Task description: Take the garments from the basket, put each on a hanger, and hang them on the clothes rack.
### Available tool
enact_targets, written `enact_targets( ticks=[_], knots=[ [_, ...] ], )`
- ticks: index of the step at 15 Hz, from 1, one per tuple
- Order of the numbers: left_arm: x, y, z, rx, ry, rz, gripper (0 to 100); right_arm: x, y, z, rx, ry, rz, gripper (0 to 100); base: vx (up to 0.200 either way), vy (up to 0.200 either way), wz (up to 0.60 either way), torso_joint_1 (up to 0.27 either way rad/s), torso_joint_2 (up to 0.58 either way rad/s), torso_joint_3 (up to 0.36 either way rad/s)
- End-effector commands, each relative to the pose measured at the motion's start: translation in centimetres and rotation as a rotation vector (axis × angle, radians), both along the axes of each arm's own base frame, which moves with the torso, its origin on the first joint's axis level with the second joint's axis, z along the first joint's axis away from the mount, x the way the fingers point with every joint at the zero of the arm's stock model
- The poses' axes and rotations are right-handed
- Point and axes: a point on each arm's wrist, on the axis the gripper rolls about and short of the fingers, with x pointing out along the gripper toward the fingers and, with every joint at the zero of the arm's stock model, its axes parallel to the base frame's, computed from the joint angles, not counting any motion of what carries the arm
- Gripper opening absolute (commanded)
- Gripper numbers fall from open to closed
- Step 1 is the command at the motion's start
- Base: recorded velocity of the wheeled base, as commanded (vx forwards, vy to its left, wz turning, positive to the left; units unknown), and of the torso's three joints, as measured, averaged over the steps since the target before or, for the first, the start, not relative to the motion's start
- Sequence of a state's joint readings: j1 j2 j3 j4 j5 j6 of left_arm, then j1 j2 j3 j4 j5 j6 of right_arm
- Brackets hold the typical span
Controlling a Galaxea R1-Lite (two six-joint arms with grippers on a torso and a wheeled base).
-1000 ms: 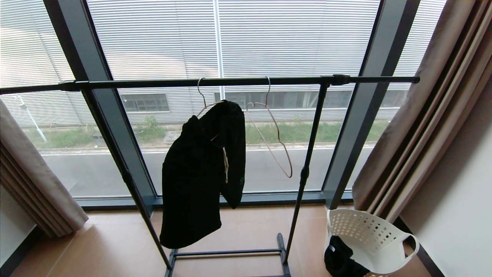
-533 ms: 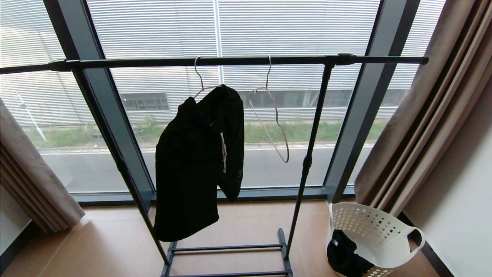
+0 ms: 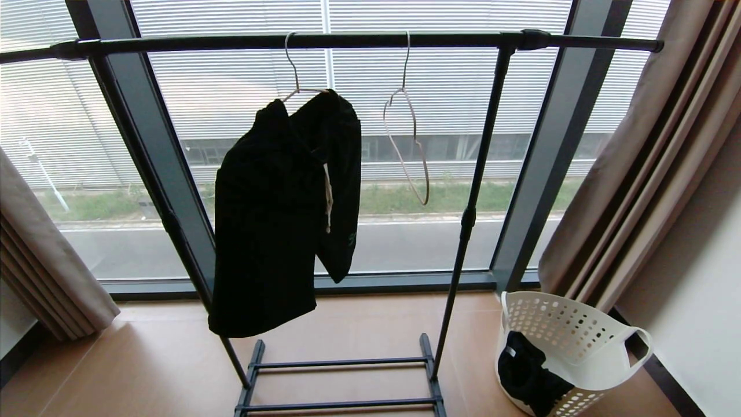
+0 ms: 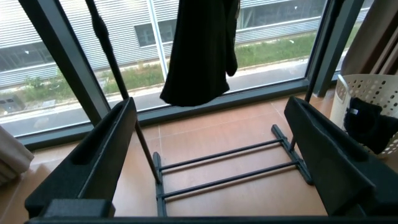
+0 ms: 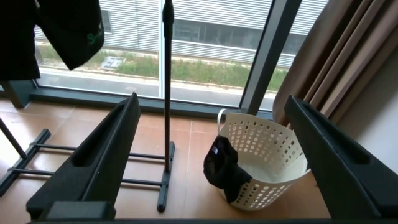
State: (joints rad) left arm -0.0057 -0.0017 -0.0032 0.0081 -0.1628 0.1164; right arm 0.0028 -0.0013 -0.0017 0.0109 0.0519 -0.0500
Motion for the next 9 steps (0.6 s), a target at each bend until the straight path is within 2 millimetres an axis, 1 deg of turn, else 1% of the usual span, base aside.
enact_targets(
  ticks=[1, 5, 9],
  knots=[
    [0.01, 0.0, 0.0, 0.0, 0.001, 0.001, 100, 0.01, 0.0, 0.0, -0.001, 0.001, 0.001, 100, 0.0, 0.0, 0.0, -0.188, 0.51, 0.33],
    [0.01, 0.0, 0.0, 0.0, 0.001, 0.001, 100, 0.01, 0.0, 0.0, -0.001, 0.001, 0.001, 100, 0.0, 0.0, 0.0, -0.162, 0.48, 0.328],
    [0.01, 0.0, 0.0, 0.0, 0.001, 0.001, 100, 0.01, 0.0, 0.0, -0.001, 0.001, 0.001, 100, 0.0, 0.0, 0.0, -0.134, 0.48, 0.342]
  ],
)
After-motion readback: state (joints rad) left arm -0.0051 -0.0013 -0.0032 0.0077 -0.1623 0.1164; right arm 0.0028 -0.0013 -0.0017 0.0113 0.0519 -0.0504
